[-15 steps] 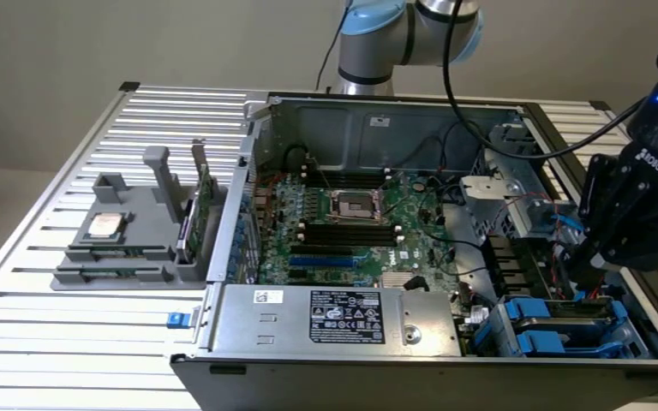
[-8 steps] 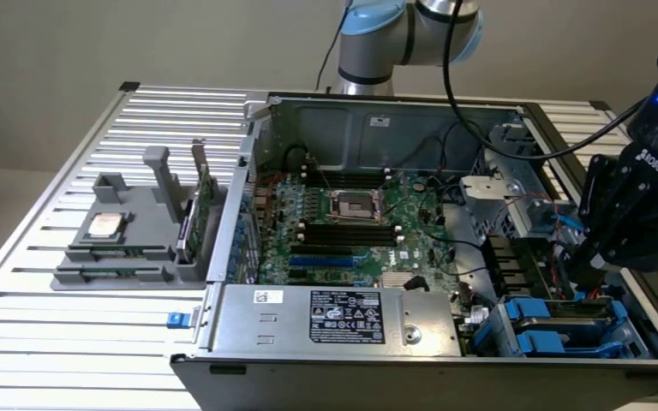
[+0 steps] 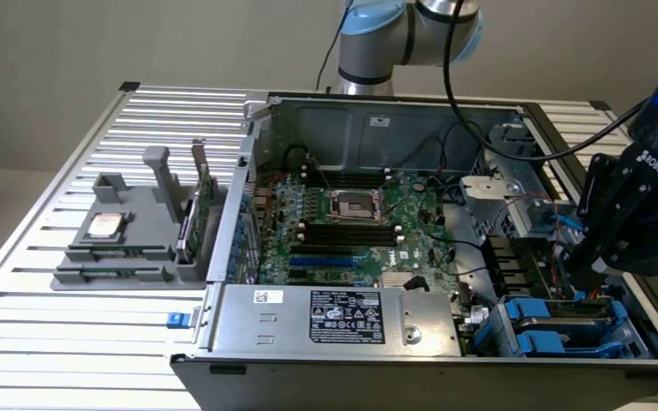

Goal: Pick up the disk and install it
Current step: 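Insert the first disk wire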

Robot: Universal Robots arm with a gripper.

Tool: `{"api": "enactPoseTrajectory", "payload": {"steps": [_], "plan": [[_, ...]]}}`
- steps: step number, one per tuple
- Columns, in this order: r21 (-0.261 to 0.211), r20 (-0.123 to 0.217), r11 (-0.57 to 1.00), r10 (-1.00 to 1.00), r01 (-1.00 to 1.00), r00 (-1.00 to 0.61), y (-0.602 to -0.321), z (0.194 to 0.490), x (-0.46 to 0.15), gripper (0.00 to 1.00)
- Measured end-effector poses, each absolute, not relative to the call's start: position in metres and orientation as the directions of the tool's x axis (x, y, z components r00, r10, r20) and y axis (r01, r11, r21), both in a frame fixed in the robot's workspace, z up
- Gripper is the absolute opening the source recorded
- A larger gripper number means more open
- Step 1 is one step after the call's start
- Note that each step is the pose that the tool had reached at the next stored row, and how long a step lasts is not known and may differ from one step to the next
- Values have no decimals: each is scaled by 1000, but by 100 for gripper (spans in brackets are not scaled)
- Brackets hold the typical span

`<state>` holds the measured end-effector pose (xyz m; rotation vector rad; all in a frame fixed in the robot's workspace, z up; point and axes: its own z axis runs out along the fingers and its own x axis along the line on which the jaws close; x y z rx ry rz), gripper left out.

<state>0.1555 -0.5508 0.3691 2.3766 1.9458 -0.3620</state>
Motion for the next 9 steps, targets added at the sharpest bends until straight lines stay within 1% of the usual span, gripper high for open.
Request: {"api": "enactPoseTrajectory", "payload": {"steps": [5,6,8,9], "plan": [[-111,-211,-206,961,972,179,-552,369,152,24],[-111,-211,-205,961,972,179,-553,369,151,22],[-111,-211,-205,961,972,178,-553,369,151,22],[-111,-211,-205,961,973,178,-553,369,151,15]]}}
